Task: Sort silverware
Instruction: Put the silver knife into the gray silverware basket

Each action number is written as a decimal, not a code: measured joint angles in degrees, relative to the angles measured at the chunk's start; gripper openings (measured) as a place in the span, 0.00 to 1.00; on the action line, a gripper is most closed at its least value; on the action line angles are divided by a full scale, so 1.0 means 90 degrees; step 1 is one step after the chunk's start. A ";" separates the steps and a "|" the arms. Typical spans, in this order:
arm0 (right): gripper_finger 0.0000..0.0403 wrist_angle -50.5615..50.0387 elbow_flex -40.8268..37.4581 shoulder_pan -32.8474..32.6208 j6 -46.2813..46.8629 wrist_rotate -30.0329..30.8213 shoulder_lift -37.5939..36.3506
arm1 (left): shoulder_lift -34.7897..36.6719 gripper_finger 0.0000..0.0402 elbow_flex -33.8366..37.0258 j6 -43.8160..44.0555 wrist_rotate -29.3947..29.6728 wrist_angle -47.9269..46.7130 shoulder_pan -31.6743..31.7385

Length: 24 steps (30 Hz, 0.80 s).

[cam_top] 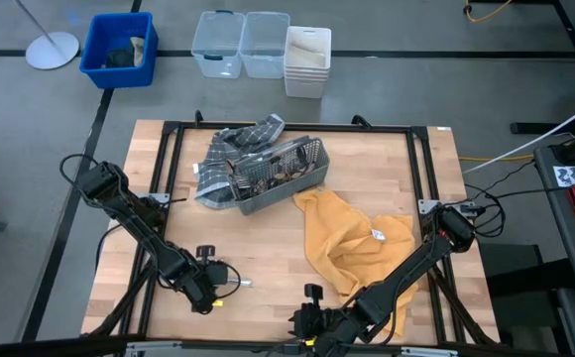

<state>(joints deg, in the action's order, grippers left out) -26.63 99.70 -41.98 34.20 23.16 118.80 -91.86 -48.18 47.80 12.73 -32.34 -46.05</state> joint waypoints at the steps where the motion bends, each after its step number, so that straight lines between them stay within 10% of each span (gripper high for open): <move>1: 0.30 0.0000 0.0000 0.0000 0.0000 0.0000 0.0000 | -0.0001 0.37 0.0001 -0.0001 0.0004 0.0000 0.0030; 24: 0.30 0.0000 0.0000 -0.0002 0.0000 0.0000 0.0000 | -0.0001 0.37 0.0000 -0.0030 -0.0065 -0.0002 0.0134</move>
<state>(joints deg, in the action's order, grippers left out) -26.63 99.70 -42.00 34.20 23.16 118.80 -91.88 -48.18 47.53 12.14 -32.35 -44.84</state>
